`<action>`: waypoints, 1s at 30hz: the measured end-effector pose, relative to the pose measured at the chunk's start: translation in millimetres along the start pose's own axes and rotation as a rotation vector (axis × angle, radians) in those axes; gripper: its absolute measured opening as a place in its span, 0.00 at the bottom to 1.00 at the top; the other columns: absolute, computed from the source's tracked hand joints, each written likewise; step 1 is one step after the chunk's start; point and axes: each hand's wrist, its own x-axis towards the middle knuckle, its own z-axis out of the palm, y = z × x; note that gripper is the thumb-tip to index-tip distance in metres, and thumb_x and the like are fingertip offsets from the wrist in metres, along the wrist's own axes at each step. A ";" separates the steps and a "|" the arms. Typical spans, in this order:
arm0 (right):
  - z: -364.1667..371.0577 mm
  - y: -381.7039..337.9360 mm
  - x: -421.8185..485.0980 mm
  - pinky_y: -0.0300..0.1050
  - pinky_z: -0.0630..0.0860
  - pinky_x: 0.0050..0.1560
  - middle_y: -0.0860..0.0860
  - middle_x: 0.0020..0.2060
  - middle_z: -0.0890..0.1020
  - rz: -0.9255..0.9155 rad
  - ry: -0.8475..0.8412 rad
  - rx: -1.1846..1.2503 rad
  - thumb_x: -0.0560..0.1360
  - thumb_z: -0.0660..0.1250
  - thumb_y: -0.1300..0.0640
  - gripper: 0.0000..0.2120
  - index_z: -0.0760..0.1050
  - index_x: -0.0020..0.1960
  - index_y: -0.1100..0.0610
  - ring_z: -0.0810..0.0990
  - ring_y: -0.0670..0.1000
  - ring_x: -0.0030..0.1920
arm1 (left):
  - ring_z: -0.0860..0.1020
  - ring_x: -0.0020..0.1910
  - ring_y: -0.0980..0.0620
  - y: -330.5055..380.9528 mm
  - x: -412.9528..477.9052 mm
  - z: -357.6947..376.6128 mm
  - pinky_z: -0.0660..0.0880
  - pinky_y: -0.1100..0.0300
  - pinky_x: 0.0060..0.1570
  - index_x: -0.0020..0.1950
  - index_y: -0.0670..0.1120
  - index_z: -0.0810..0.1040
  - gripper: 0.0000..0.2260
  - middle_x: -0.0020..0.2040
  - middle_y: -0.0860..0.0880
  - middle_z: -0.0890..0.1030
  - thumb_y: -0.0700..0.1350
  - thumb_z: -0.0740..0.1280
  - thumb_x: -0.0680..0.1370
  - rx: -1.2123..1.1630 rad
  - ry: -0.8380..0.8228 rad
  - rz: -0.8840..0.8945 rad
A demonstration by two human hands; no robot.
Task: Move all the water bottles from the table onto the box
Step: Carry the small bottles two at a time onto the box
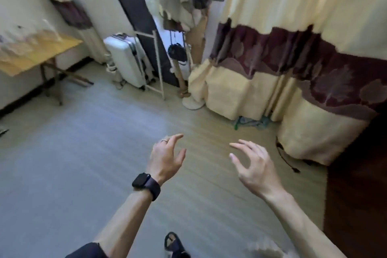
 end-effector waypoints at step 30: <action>256.7 -532.8 406.5 0.46 0.62 0.73 0.41 0.70 0.74 -0.811 -0.073 0.087 0.78 0.63 0.39 0.23 0.69 0.73 0.38 0.62 0.48 0.74 | 0.64 0.75 0.47 -384.4 162.8 -461.9 0.60 0.39 0.72 0.73 0.58 0.70 0.23 0.75 0.50 0.67 0.57 0.65 0.78 0.288 0.651 -0.408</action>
